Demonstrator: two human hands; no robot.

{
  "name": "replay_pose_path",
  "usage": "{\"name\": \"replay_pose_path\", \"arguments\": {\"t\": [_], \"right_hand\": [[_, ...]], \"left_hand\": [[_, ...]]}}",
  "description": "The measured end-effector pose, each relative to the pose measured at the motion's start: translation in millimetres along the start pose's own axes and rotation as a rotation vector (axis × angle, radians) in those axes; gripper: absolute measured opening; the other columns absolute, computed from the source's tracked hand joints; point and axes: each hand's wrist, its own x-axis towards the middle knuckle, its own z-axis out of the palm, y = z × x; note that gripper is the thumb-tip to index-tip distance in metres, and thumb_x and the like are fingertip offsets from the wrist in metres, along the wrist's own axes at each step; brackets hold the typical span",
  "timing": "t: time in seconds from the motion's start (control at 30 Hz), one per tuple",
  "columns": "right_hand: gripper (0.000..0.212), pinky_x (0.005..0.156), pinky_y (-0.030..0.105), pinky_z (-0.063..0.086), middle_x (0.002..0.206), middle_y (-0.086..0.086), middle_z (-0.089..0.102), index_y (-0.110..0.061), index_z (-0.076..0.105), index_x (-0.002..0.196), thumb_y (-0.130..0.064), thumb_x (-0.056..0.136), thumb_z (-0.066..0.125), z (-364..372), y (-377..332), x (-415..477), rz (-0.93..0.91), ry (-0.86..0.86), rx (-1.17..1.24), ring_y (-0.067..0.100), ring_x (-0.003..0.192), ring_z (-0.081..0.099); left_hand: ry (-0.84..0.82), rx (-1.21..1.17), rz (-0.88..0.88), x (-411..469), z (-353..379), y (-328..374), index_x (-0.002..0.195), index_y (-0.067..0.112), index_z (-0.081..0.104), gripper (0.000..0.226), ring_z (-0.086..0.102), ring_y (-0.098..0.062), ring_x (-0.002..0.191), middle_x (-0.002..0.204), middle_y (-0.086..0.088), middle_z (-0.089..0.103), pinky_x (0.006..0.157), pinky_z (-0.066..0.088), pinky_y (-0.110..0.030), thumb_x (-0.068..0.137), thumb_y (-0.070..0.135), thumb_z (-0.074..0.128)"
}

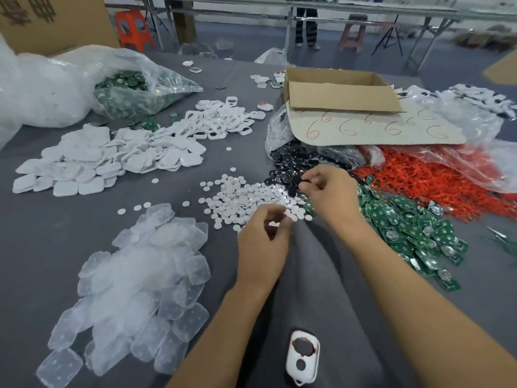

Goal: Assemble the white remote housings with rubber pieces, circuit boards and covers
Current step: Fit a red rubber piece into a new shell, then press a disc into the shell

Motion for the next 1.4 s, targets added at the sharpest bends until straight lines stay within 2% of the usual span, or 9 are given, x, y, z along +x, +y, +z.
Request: {"name": "replay_pose_path", "arguments": {"t": [0.13,0.33,0.53,0.7,0.93,1.07,1.17,1.27,1.4], "right_hand": [[0.017,0.067,0.016,0.054,0.084,0.004,0.077,-0.012,0.077,0.093,0.002,0.086,0.071,-22.8,-6.3,-93.2,0.138,-0.192,0.749,0.009,0.076,0.071],[0.025,0.088,0.024,0.056,0.106,0.018,0.075,-0.013,0.078,0.107,-0.017,0.083,0.071,-20.1,3.7,-195.9,0.316,-0.178,1.093,0.023,0.103,0.072],[0.047,0.089,0.029,0.056,0.12,0.018,0.071,-0.017,0.071,0.121,-0.016,0.074,0.079,-31.9,12.0,-232.3,0.241,-0.195,1.168,0.028,0.113,0.068],[0.041,0.09,0.03,0.056,0.119,0.022,0.07,-0.01,0.071,0.115,-0.019,0.076,0.084,-40.8,19.4,-241.4,0.144,-0.177,1.188,0.031,0.111,0.069],[0.047,0.097,0.037,0.054,0.12,0.023,0.069,-0.008,0.073,0.112,-0.026,0.072,0.089,-39.2,26.2,-247.9,0.166,-0.2,1.215,0.037,0.114,0.067],[0.05,0.09,0.029,0.055,0.115,0.021,0.072,-0.01,0.074,0.112,-0.028,0.069,0.091,-39.1,24.0,-252.9,0.187,-0.168,1.259,0.03,0.108,0.07],[0.036,0.088,0.024,0.055,0.106,0.011,0.075,-0.018,0.075,0.111,-0.023,0.076,0.084,-45.8,25.2,-249.8,0.122,-0.074,1.045,0.022,0.101,0.073],[0.03,0.081,0.019,0.055,0.093,-0.003,0.074,-0.03,0.074,0.103,-0.011,0.081,0.08,-53.3,30.5,-242.0,-0.013,-0.034,0.499,0.011,0.085,0.072],[0.025,0.08,0.021,0.051,0.09,-0.016,0.071,-0.027,0.074,0.095,-0.008,0.08,0.08,-44.6,27.2,-239.6,-0.359,-0.141,-0.064,0.004,0.087,0.065]], "left_hand": [[-0.114,-0.248,-0.037,-22.3,-16.5,11.9,0.104,0.024,0.074,0.016,0.073,-0.01,0.089,0.095,0.007,0.077,0.081,0.058,-0.023,0.089,0.019,0.078],[-0.113,-0.299,-0.03,-85.7,-29.2,14.2,0.09,0.02,0.081,0.024,0.075,-0.021,0.089,0.091,-0.001,0.078,0.086,0.06,-0.042,0.079,-0.001,0.081],[-0.165,-0.209,0.151,-120.2,-38.5,23.6,0.093,0.025,0.081,0.039,0.073,-0.015,0.09,0.097,0.005,0.072,0.076,0.057,-0.021,0.074,-0.009,0.08],[-0.274,-0.387,0.012,-132.6,-48.3,32.7,0.114,0.034,0.07,0.056,0.073,-0.018,0.094,0.105,-0.002,0.076,0.083,0.057,-0.023,0.073,0.001,0.088],[-0.222,-0.442,-0.01,-145.1,-49.0,40.4,0.113,0.021,0.068,0.045,0.074,-0.019,0.093,0.098,-0.007,0.077,0.083,0.057,-0.023,0.073,0.009,0.084],[-0.25,-0.405,-0.027,-148.1,-45.2,36.6,0.113,0.029,0.067,0.045,0.074,-0.02,0.097,0.102,-0.005,0.077,0.085,0.057,-0.027,0.079,0.003,0.083],[-0.216,-0.141,0.026,-153.7,-50.7,23.3,0.115,0.041,0.064,0.05,0.07,-0.013,0.104,0.111,0.012,0.074,0.086,0.053,-0.021,0.079,0.016,0.088],[-0.182,0.257,0.054,-161.4,-58.8,6.8,0.124,0.051,0.056,0.07,0.056,-0.001,0.115,0.119,0.035,0.056,0.092,0.042,-0.012,0.066,0.04,0.092],[-0.226,0.366,0.105,-164.9,-54.3,-2.5,0.131,0.046,0.052,0.074,0.05,0.001,0.116,0.117,0.035,0.056,0.101,0.04,-0.026,0.065,0.048,0.086]]}}
